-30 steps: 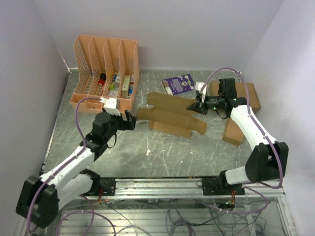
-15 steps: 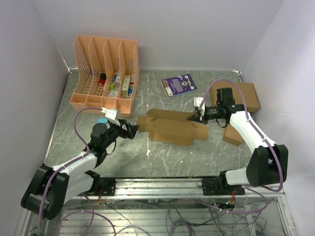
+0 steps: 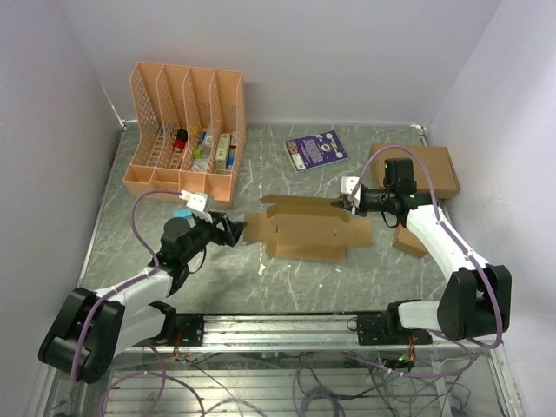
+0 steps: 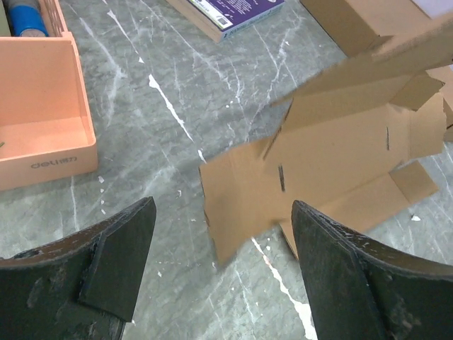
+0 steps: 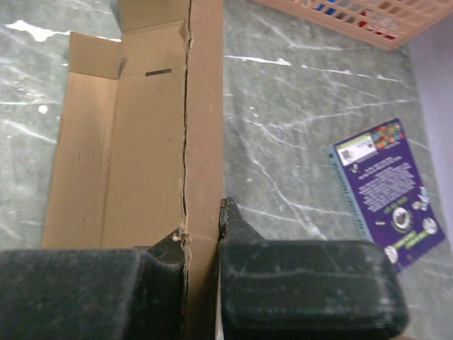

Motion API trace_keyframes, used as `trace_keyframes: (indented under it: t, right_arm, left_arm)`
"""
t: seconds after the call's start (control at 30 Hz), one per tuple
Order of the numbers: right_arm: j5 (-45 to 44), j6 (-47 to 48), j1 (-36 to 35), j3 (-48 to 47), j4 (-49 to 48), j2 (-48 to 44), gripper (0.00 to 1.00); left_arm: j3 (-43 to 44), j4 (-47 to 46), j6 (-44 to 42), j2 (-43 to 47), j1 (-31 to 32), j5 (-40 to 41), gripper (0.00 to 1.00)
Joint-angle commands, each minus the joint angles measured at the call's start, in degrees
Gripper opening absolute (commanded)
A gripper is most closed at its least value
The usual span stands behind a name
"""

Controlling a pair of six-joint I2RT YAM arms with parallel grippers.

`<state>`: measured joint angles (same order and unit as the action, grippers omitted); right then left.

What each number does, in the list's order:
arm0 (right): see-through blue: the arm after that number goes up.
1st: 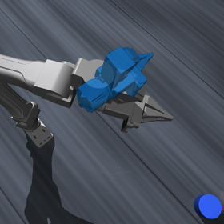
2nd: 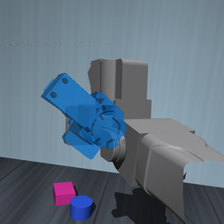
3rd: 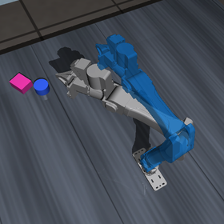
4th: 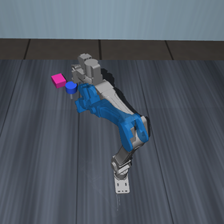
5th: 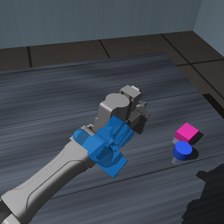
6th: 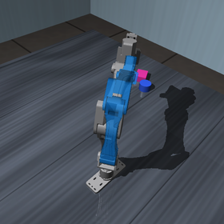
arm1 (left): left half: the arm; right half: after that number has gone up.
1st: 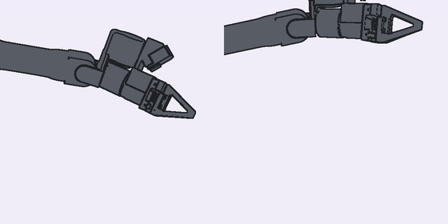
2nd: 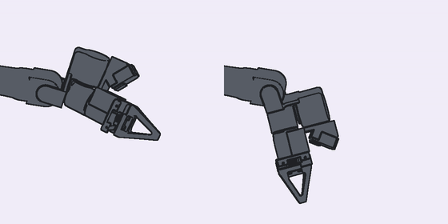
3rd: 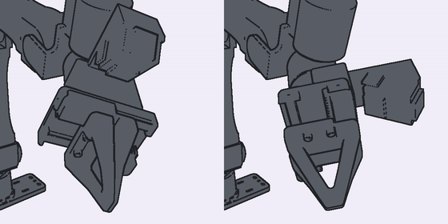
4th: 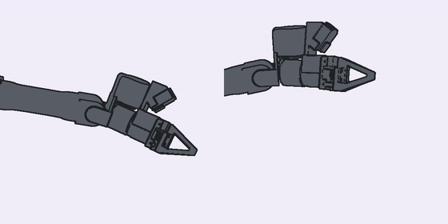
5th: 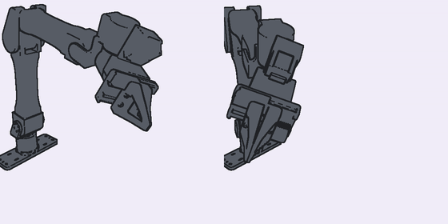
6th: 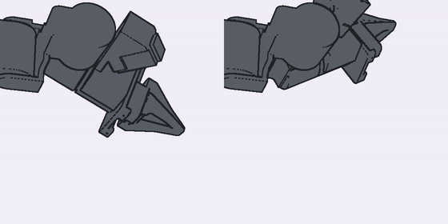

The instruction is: Fold the paper box

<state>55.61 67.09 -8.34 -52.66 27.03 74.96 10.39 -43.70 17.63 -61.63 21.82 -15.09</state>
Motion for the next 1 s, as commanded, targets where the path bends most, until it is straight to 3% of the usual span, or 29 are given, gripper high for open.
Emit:
trace_keyframes:
  t: [0.0, 0.27, 0.53, 0.7, 0.97]
  right_arm:
    - [-3.67, -5.55, -0.19, -1.64, -8.46, -1.63, 0.0]
    - [-3.37, -1.15, -0.38, -2.47, -10.72, -1.11, 0.0]
    - [-3.9, 6.05, -1.85, 2.04, -11.94, -1.83, 0.0]
    - [-4.34, 10.41, -2.45, 6.31, -11.61, -2.66, 0.0]
    - [-2.7, 9.19, -2.45, 6.08, -10.23, -3.17, 0.0]
  left_arm:
    - [2.9, 3.6, 2.46, 0.28, -0.38, 2.81, 0.88]
    - [9.92, 6.95, 0.55, -3.44, -0.46, 8.79, 0.9]
    - [9.35, -2.34, -1.9, -11.26, -0.64, 10.22, 0.89]
    - [10.09, -2.94, -2.59, -13.67, -0.64, 8.61, 0.88]
    - [12.82, -0.49, -1.45, -17.55, -0.64, 6.38, 0.86]
